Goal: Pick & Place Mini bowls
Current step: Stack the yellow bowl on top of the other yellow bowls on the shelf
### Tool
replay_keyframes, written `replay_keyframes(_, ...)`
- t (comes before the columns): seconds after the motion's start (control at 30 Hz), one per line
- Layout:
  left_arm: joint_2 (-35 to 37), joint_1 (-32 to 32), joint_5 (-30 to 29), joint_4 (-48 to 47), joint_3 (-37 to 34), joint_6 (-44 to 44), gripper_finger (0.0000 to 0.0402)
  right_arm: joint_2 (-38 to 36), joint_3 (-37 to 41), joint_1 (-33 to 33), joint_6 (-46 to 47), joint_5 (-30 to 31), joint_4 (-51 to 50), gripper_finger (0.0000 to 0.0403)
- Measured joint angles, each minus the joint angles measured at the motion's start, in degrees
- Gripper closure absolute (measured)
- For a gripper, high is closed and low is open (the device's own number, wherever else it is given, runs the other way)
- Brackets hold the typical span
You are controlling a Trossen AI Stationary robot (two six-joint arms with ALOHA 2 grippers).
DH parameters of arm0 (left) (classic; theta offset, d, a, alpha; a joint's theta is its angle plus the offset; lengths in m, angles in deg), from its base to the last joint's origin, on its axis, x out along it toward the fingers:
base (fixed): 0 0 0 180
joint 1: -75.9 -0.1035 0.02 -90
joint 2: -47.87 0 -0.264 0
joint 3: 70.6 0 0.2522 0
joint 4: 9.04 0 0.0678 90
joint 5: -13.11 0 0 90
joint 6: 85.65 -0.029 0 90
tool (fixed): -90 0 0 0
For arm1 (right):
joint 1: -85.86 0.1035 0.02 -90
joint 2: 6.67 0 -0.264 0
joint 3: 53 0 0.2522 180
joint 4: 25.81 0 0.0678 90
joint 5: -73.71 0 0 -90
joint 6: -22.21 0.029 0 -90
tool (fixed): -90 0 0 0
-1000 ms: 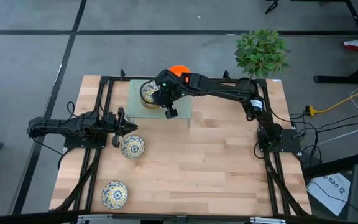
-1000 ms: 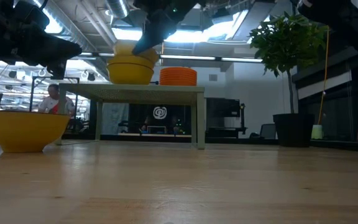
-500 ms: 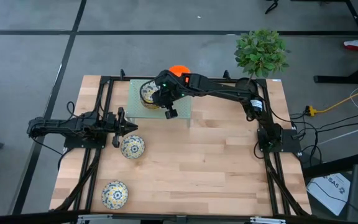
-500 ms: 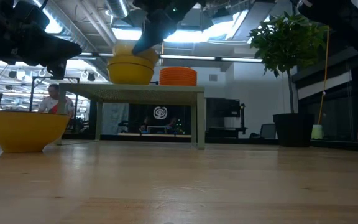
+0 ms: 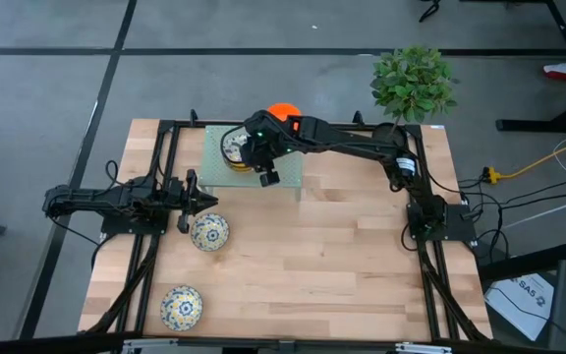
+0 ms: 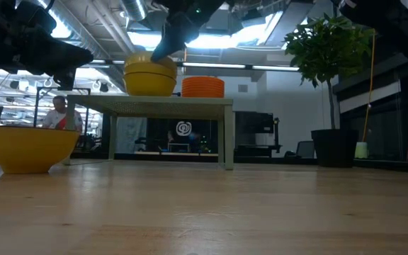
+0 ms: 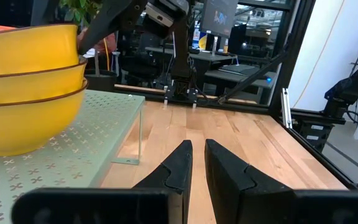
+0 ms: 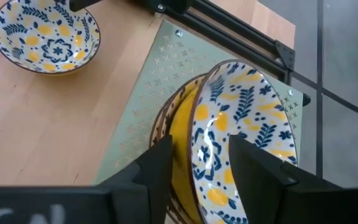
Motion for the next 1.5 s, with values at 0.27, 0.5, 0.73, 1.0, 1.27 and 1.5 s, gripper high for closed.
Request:
replay_keyframes(0.27, 0.0, 0.01, 0.0, 0.0, 0.02, 0.0, 0.0363, -0.5, -1.45, 1.34, 0.09, 0.13, 0.23, 0.0247)
replay_keyframes(0.5, -0.01, 0.02, 0.02, -0.02, 0.0, 0.0, 0.0363, -3.2, -1.46, 2.88, 1.59, -2.6, -2.18, 0.0247)
replay_keyframes(0.73, 0.0, 0.01, 0.01, -0.05, 0.0, 0.0, 0.0363, -4.04, -1.46, 3.54, 9.33, -9.42, -9.59, 0.0246)
replay_keyframes(1.0, 0.01, 0.01, 0.0, 0.0, 0.01, 0.0, 0.0363, -4.17, 3.41, 7.25, 16.66, -9.0, -17.74, 0.0246)
replay_keyframes(1.27, 0.01, 0.01, 0.0, 0.0, 0.0, 0.0, 0.0363, -11.64, 21.24, 9.97, 22.49, -9.0, -12.96, 0.0247)
replay_keyframes(1.5, 0.01, 0.02, 0.0, 0.0, 0.0, 0.0, 0.0363, -29.44, 49.16, 12.75, 28.88, -6.34, 12.42, 0.0247)
